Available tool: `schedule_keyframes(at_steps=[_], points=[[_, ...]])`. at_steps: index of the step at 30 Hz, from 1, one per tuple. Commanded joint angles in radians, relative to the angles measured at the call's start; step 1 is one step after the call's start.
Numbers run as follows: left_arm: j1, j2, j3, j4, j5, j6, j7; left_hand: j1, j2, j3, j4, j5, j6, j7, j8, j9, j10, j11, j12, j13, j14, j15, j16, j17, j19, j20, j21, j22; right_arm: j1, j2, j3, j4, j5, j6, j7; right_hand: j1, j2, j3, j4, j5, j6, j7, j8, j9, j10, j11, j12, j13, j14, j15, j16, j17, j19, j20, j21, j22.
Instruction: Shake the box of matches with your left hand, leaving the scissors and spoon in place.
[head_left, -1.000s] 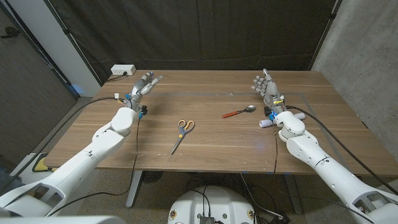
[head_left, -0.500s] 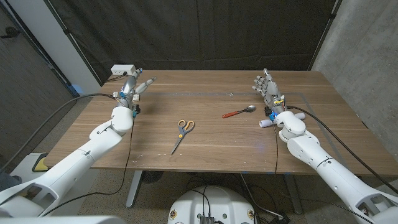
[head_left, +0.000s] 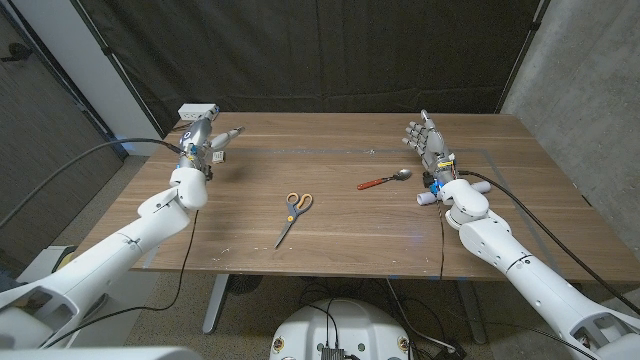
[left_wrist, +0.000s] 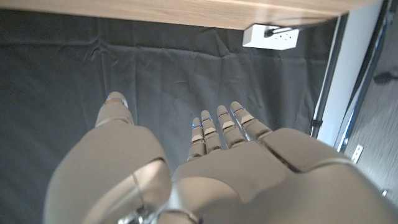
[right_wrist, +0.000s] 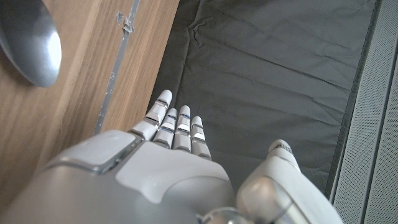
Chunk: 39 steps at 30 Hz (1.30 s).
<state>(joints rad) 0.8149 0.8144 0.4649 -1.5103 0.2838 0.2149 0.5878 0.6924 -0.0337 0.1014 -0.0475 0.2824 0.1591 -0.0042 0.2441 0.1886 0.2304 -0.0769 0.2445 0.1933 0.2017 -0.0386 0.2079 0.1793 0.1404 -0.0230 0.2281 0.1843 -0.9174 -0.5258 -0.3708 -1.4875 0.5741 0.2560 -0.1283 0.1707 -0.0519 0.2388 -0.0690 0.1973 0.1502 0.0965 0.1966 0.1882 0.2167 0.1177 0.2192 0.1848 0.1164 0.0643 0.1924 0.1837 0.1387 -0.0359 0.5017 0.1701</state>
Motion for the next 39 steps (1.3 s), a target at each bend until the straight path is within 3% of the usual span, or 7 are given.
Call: schedule_keyframes(at_steps=[1,13,20,26,30,39], points=[[-0.042,0.056,0.068,-0.041,0.140,0.184,-0.054,0.021,-0.003,0.004,-0.011,0.002,0.011,-0.018,0.002,0.003,0.009,-0.014,-0.001,0.003,0.018,-0.032,0.000,0.001,-0.006,0.015,-0.006,0.001,-0.001,-0.005,0.006,-0.014,0.001,-0.007,-0.007,-0.002,0.007,-0.005,-0.001,0.003,0.004,0.005,0.005,0.002,0.011,0.000,0.009,0.004,0.010,0.001,0.005,0.002,0.007,0.000,-0.004,0.002],[-0.135,0.111,0.153,-0.040,0.244,0.296,-0.236,0.059,-0.010,0.007,-0.032,0.007,-0.001,-0.029,-0.011,0.004,0.015,-0.034,-0.009,0.003,0.002,-0.045,-0.012,0.000,-0.022,0.019,-0.016,0.000,-0.018,-0.021,0.020,-0.050,0.002,-0.027,-0.031,-0.004,0.008,-0.007,-0.001,0.003,0.003,0.008,0.003,0.002,0.010,-0.002,0.008,0.004,0.013,0.002,0.006,0.003,0.009,0.000,-0.009,0.002],[-0.190,0.135,0.196,-0.031,0.305,0.337,-0.344,0.093,-0.016,0.009,-0.050,0.012,0.008,-0.029,-0.014,0.005,0.037,-0.039,-0.007,0.004,0.029,-0.061,-0.006,-0.001,-0.010,-0.019,-0.014,-0.001,-0.031,-0.024,0.026,-0.061,0.009,-0.039,-0.046,-0.005,0.008,-0.008,0.000,0.004,0.006,0.007,0.004,0.002,0.012,-0.001,0.008,0.004,0.013,0.002,0.005,0.003,0.010,0.002,-0.013,0.002],[-0.248,0.159,0.255,-0.039,0.395,0.363,-0.482,0.119,-0.014,0.013,-0.061,0.015,0.037,-0.048,-0.007,0.006,0.059,-0.048,-0.005,0.005,0.052,-0.064,-0.003,0.000,0.010,-0.019,-0.009,-0.001,-0.037,-0.026,0.030,-0.064,0.011,-0.041,-0.049,-0.006,0.009,-0.009,0.000,0.004,0.006,0.006,0.004,0.002,0.012,-0.001,0.007,0.004,0.014,0.002,0.005,0.003,0.010,0.004,-0.017,0.002],[-0.286,0.170,0.286,-0.037,0.452,0.363,-0.575,0.145,-0.010,0.019,-0.072,0.018,0.067,-0.063,0.000,0.007,0.083,-0.057,-0.002,0.006,0.082,-0.078,0.003,0.000,0.015,-0.016,-0.009,-0.001,-0.045,-0.031,0.032,-0.072,0.014,-0.045,-0.049,-0.007,0.010,-0.010,0.000,0.004,0.009,0.004,0.005,0.002,0.011,-0.002,0.007,0.004,0.014,0.002,0.005,0.003,0.011,0.004,-0.019,0.003],[-0.362,0.169,0.306,0.001,0.479,0.298,-0.764,0.158,-0.015,0.017,-0.077,0.020,0.077,-0.054,0.000,0.007,0.092,-0.055,-0.003,0.006,0.103,-0.079,0.006,0.001,0.024,-0.020,-0.008,-0.001,-0.056,-0.035,0.033,-0.080,0.021,-0.056,-0.051,-0.008,0.010,-0.010,0.000,0.004,0.008,0.003,0.004,0.002,0.012,-0.003,0.007,0.004,0.016,0.002,0.005,0.003,0.014,0.006,-0.022,0.003]])
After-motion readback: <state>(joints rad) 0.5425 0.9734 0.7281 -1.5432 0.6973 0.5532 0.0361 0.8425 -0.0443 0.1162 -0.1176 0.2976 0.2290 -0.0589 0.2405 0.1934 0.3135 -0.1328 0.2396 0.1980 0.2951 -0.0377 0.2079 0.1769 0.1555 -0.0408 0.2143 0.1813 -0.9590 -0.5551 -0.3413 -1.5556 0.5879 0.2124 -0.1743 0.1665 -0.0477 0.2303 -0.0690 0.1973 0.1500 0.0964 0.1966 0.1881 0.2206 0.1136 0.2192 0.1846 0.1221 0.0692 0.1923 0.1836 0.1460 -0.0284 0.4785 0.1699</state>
